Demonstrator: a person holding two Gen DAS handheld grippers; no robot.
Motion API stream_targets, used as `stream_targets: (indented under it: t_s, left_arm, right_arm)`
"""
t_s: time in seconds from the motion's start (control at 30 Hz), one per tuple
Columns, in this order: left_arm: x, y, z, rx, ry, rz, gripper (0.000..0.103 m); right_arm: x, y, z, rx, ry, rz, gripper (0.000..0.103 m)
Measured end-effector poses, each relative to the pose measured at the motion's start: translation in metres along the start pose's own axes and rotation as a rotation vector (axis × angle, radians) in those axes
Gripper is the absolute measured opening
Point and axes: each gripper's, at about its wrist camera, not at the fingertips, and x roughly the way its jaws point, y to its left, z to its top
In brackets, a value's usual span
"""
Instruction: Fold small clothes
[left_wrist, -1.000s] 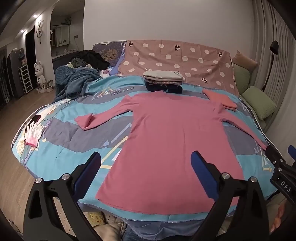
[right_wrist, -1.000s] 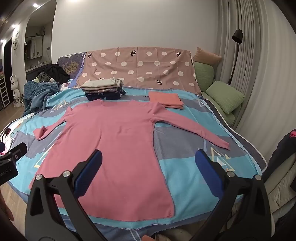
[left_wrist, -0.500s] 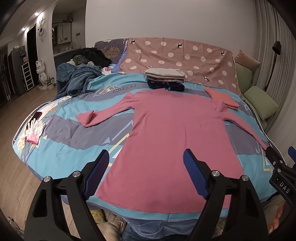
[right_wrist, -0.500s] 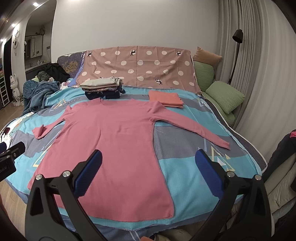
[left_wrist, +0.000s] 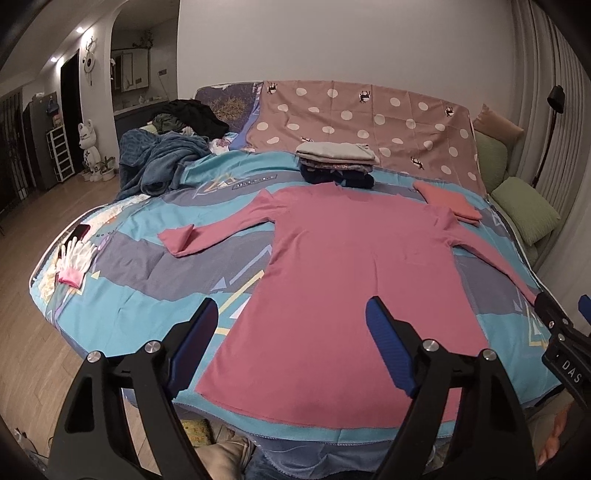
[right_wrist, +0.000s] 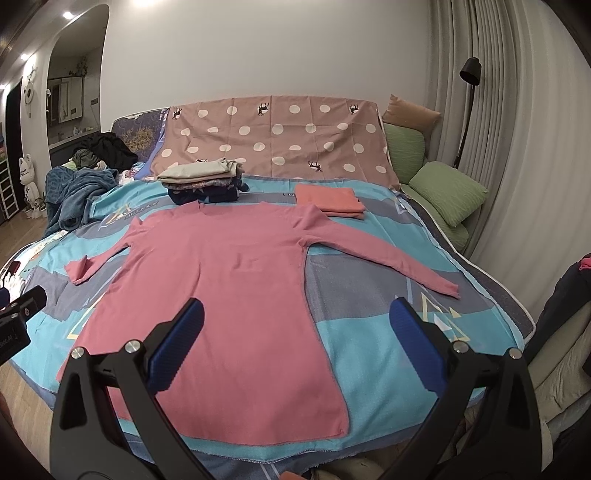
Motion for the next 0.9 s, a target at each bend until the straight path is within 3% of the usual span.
stream_targets:
  t_s: [0.13, 0.3, 0.47, 0.6, 0.9]
  left_arm:
    - [0.0, -0.006, 0.0, 0.056, 0.004, 0.001, 0.083]
    - [-0.001, -0.007, 0.0, 0.05, -0.004, -0.029, 0.083]
    - [-0.007, -0.012, 0.001, 0.091, -0.078, -0.015, 0.083]
    - [-0.005, -0.013, 0.001, 0.09, -0.064, -0.064, 0.083]
    - [0.004, -0.017, 0.0, 0.097, -0.027, -0.016, 0.088]
  right_arm:
    - [0.001, 0.003, 0.0, -0.007, 0.005, 0.001, 0.101]
    - [0.0, 0.002, 0.001, -0.01, 0.004, 0.002, 0.101]
    - [0.001, 0.001, 0.001, -0.006, 0.006, -0.006, 0.101]
    - [0.001, 0.003, 0.001, -0.02, -0.004, -0.035, 0.101]
    - [0.004, 0.0, 0.0, -0.009, 0.008, -0.025, 0.101]
